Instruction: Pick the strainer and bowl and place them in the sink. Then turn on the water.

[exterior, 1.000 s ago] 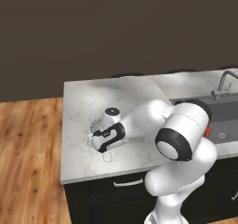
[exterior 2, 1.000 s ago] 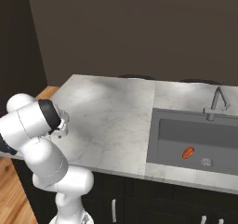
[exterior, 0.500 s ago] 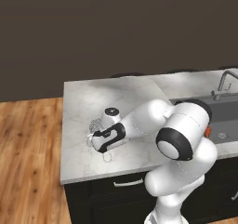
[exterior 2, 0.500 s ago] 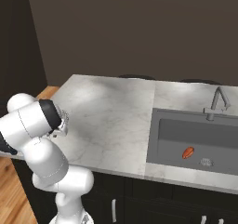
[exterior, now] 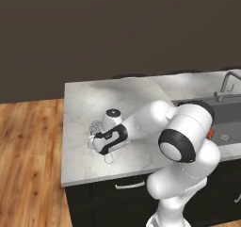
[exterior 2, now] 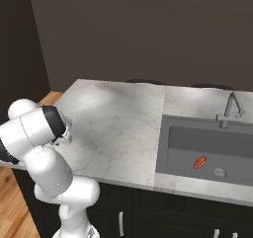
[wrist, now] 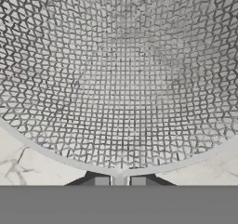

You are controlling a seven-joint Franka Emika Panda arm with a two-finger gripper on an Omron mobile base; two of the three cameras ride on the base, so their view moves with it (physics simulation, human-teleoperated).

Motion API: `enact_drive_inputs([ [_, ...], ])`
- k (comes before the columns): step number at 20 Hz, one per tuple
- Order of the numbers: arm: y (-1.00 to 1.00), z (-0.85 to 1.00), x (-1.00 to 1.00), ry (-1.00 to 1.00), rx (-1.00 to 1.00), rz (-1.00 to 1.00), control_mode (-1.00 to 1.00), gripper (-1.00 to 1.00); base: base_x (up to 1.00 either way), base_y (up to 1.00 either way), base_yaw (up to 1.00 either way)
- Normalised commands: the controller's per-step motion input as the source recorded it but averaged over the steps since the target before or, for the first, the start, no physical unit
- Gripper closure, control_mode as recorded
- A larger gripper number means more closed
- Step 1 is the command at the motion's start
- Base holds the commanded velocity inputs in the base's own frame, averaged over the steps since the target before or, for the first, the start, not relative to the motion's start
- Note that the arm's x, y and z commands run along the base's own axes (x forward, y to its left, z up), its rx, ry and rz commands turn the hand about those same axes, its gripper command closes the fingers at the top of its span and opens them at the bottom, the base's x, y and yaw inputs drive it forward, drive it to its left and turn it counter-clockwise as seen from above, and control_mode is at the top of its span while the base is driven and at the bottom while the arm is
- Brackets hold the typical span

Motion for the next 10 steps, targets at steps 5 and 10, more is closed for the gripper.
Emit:
enact_drive_inputs([
  [5, -0.06, 0.29, -0.01, -0.01, 0.00, 0.00, -1.00, 1.00, 0.00, 0.00, 0.00],
  [10, -0.07, 0.72, -0.20, -0.14, 0.00, 0.00, -1.00, 1.00, 0.00, 0.00, 0.00],
])
